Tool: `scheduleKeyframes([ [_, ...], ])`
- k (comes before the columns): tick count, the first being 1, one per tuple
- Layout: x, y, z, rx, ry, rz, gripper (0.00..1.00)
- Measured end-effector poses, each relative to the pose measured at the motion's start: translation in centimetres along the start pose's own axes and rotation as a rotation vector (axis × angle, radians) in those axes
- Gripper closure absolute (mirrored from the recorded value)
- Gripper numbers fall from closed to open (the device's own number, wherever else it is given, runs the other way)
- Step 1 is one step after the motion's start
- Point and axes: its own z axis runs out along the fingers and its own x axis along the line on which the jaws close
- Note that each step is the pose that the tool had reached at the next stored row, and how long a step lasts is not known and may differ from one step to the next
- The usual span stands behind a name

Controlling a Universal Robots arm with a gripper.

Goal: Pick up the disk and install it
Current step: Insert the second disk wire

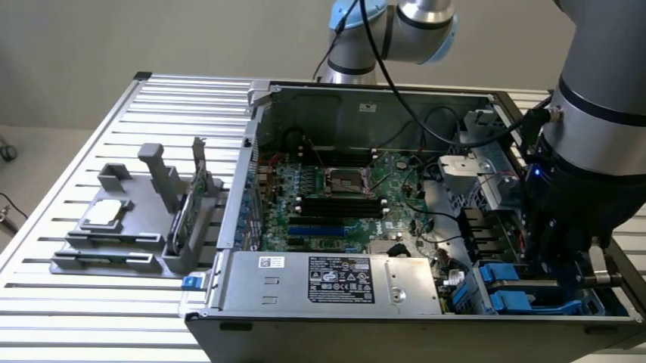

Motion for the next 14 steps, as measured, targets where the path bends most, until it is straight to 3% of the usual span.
scheduleKeyframes([
  [4,0.0,0.10,-1.11,0.0000,0.0000,0.000,0.75],
  [14,0.0,-1.79,-2.41,0.0001,0.0004,-0.001,0.75],
])
